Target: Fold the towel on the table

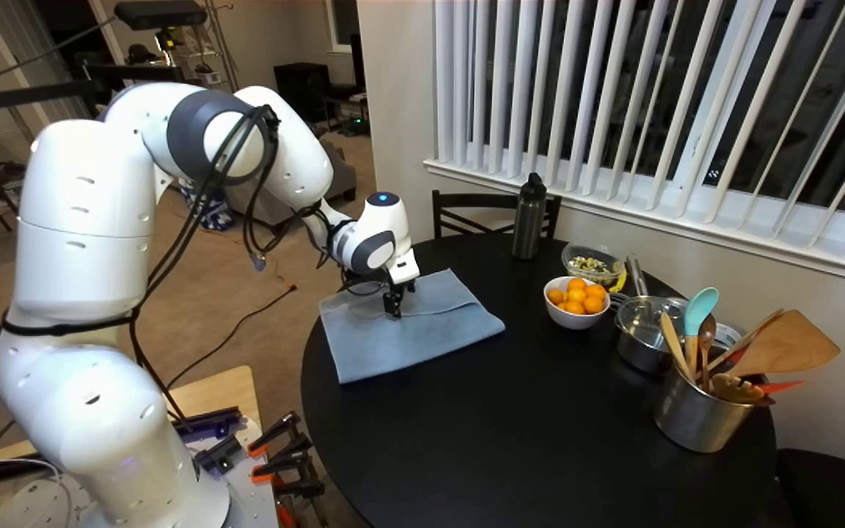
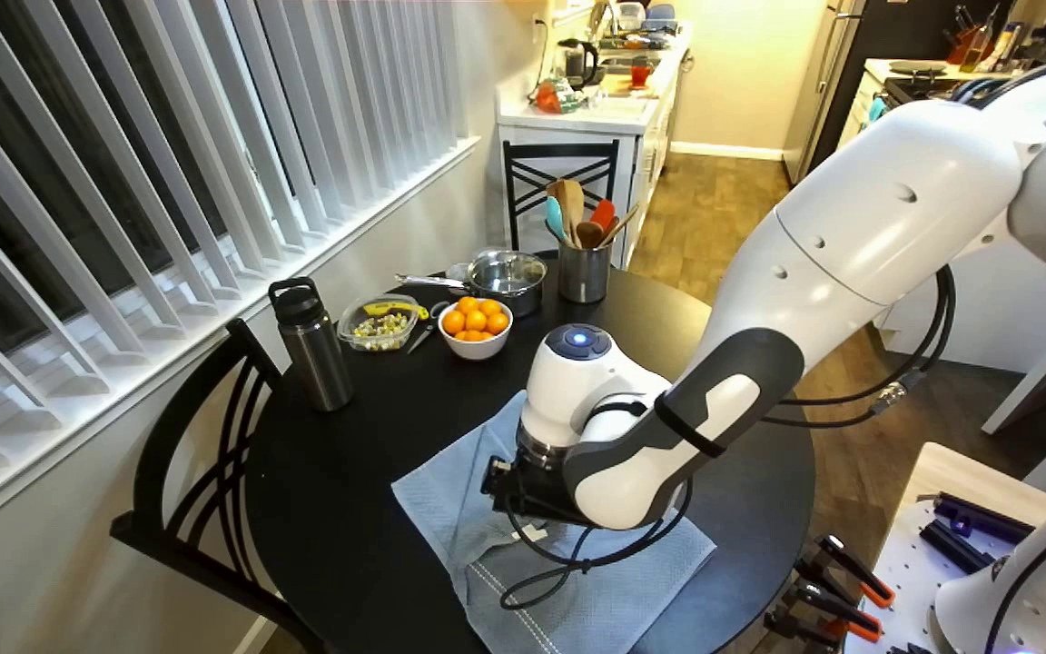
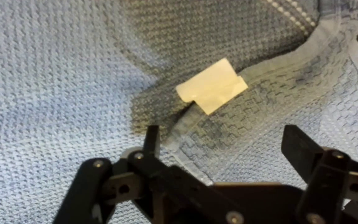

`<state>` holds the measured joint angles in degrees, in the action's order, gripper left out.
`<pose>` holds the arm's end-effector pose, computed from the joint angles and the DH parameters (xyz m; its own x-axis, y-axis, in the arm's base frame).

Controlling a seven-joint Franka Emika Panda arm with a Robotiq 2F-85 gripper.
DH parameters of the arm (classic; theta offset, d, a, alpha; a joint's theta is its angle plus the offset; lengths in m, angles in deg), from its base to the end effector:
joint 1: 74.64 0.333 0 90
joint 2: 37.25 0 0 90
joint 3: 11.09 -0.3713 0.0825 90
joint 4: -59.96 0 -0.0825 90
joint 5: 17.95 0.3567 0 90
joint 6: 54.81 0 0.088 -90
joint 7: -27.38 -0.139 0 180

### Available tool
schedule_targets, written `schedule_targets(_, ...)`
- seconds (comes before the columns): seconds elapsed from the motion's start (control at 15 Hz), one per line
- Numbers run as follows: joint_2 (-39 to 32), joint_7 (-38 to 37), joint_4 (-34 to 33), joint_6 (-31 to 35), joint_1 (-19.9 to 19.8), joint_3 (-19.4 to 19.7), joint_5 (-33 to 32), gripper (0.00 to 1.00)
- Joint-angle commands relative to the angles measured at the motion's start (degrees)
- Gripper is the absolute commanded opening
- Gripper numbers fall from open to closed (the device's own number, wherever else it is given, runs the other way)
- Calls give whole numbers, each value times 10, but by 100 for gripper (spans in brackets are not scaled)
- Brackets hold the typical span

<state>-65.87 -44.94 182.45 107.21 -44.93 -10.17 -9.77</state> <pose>0.5348 0.2877 0.2270 0.6306 -0.7761 -0.0019 -0.7614 -0.6182 -0.1955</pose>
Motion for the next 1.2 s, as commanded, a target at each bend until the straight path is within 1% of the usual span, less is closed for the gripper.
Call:
schedule_targets(0.0,-10,-28,8,21,-3,5,-14,100)
schedule_targets(0.47,-21,-19,7,49,2,7,-11,100)
schedule_targets(0.93,-15,-16,13,98,26,14,-6,100)
schedule_targets(1.0,-15,-16,13,103,28,15,-5,78)
schedule_targets(1.13,-16,-16,13,108,32,19,-3,68)
